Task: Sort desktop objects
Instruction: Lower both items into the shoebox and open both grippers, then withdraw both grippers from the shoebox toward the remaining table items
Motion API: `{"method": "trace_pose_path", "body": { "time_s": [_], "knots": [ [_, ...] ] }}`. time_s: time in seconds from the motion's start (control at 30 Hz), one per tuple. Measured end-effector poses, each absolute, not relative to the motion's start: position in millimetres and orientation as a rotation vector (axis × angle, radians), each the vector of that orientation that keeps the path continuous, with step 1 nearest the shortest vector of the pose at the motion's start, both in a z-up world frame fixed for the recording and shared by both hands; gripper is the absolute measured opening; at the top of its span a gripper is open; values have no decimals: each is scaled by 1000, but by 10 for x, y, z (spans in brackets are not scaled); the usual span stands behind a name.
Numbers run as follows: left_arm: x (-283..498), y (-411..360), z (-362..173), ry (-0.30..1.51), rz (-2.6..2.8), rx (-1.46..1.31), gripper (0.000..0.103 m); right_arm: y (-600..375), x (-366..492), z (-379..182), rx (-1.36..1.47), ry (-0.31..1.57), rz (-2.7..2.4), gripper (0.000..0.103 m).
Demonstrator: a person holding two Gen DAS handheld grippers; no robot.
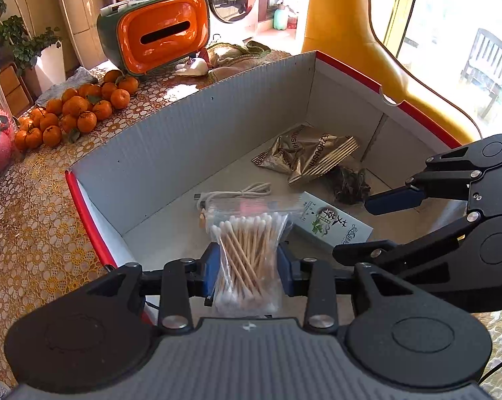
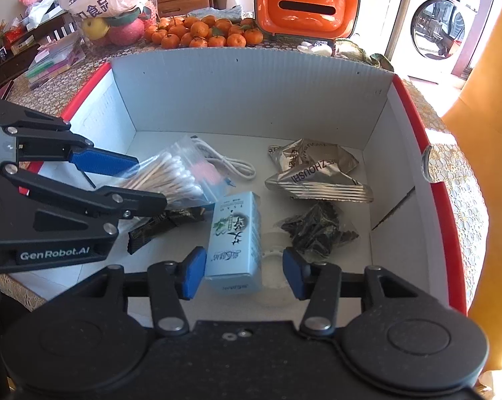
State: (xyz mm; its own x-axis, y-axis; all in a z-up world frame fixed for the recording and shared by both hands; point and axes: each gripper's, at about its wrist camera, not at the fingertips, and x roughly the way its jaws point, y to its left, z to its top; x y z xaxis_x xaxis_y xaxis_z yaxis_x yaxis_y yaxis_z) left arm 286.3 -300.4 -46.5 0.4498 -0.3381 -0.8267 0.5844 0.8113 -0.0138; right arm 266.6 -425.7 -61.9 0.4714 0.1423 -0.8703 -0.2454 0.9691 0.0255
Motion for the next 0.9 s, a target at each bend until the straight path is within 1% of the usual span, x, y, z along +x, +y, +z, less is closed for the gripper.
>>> {"method": "trace_pose_path", "body": {
  "time_s": [0.63, 0.9],
  "knots": [
    [2515, -2743, -77, 890, -596, 248, 35, -4225, 2350, -249, -94, 980, 227, 53],
    [2337, -2582, 53, 862, -588, 239, 35, -4140, 2206, -159, -89, 956, 228, 56]
  ]
}}
